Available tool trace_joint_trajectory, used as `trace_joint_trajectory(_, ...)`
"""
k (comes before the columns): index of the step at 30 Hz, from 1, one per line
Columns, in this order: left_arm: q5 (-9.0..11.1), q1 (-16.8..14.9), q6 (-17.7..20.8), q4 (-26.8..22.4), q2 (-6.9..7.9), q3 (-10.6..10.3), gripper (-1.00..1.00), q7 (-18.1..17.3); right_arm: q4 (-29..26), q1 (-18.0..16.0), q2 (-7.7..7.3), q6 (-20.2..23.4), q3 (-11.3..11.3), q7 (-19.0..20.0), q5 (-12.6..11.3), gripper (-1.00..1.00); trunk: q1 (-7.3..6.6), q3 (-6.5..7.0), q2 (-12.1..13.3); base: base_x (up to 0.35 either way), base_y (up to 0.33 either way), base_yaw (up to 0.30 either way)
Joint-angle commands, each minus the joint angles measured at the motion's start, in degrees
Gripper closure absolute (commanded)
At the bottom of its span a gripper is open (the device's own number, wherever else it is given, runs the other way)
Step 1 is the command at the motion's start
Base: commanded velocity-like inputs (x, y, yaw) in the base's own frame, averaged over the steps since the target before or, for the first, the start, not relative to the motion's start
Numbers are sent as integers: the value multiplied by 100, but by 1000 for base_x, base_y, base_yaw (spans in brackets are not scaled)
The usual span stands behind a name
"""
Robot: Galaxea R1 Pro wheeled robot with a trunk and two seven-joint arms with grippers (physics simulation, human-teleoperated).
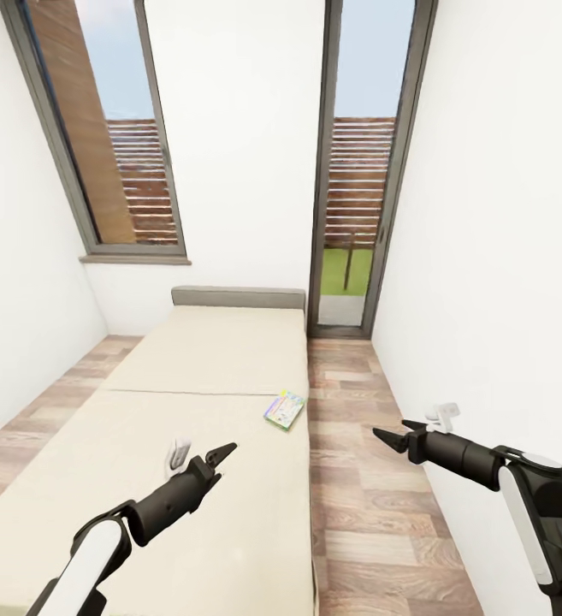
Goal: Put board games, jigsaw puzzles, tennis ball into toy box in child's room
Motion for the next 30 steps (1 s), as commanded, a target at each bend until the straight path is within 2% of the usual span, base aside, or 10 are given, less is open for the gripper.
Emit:
trace_joint_trajectory(1, 59, -3, 1, 6, 1, -10, -100, 55, -3, -5, 3, 48, -4, -9, -41, -100, 4, -13, -13, 0, 0, 282)
trace_joint_trajectory(16, -50, 35, -77, 47, -9, -82, -100, 55, -3, -3, 25, 53, 89, -22, 15, -100, 4, -12, -13, 0, 0, 284)
trace_joint_trajectory(21, -84, 60, -346, 94, -5, -208, -100, 55, -3, -2, 31, 56, 205, -99, 86, -100, 4, -12, -13, 0, 0, 285)
trace_joint_trajectory(30, -79, 35, -649, 415, -7, -286, -100, 4, -3, 1, 84, 61, 276, -331, 123, -100, 4, -7, -13, 0, 0, 285)
